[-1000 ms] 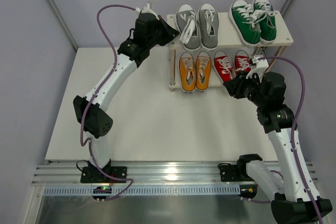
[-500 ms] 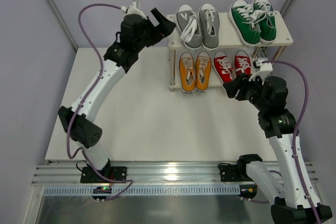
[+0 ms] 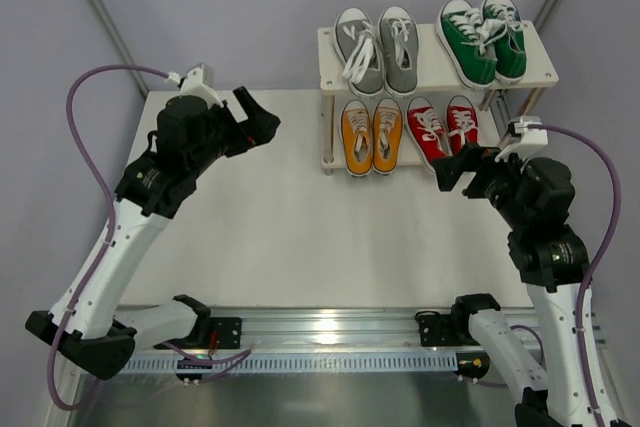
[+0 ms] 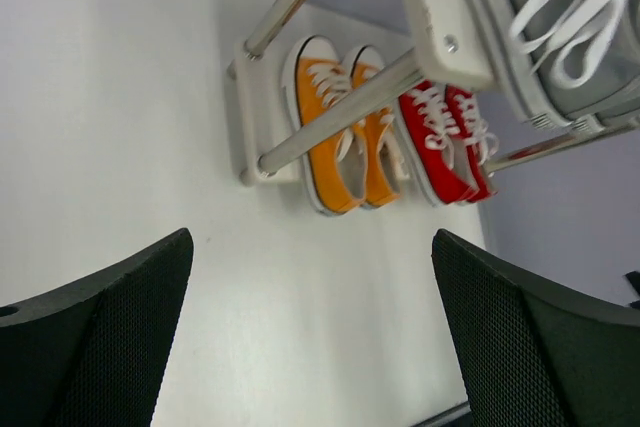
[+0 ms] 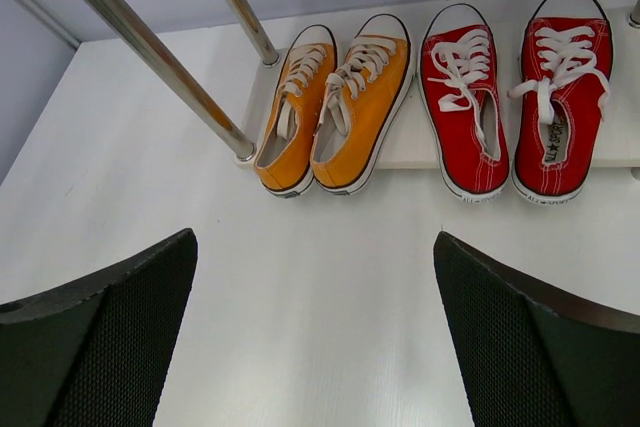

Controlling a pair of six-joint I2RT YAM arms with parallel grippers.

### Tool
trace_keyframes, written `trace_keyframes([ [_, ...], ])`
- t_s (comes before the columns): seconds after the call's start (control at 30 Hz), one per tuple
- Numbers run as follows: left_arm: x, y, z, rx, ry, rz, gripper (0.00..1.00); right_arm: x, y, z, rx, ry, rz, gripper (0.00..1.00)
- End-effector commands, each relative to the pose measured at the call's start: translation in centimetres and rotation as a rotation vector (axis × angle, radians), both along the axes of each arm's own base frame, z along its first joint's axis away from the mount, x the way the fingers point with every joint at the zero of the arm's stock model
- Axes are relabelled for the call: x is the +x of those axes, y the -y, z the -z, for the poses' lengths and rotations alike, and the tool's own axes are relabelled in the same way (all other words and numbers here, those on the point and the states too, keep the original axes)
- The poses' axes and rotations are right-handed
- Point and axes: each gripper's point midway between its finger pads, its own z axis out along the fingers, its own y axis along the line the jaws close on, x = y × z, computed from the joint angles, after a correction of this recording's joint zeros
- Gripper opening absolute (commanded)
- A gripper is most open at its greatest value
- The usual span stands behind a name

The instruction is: Place and organize the shoes onto the shoe shelf

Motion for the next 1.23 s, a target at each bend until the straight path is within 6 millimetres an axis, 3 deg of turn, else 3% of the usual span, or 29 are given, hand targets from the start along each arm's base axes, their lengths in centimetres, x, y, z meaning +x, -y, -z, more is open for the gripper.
trace_keyframes([
  [0.0, -2.5, -2.4, 4.3, 0.127, -0.137, -0.035, 1.0, -0.5, 0.6, -1.6, 0.016, -0.044, 0.049, 1.0],
  [0.2, -5.5, -4.2, 6.6, 0.189, -0.248, -0.043, 1.0, -0.9, 0.5, -4.4, 0.074, -0.016, 0.064, 1.0],
  [0.33, -6.7, -4.8, 7.0, 0.207, -0.288, -0.042, 1.0, -1.0, 0.4, -5.1, 0.134, -0.048, 0.088, 1.0],
  [0.7, -9.3, -5.7, 4.9, 0.122, -0.229, -0.046, 1.0, -3.3, -2.3, -7.1, 0.204, -0.101, -0.06, 1.0],
  [0.87, -10.5, -5.8, 5.0, 0.106, -0.217, -0.014, 1.0, -4.6, -2.3, -8.4, 0.209, -0.009, -0.078, 1.0],
  [1.2, -10.7, -5.2, 5.4, 0.098, -0.225, 0.015, 1.0, -5.7, -1.7, -7.6, 0.201, -0.041, -0.044, 1.0],
])
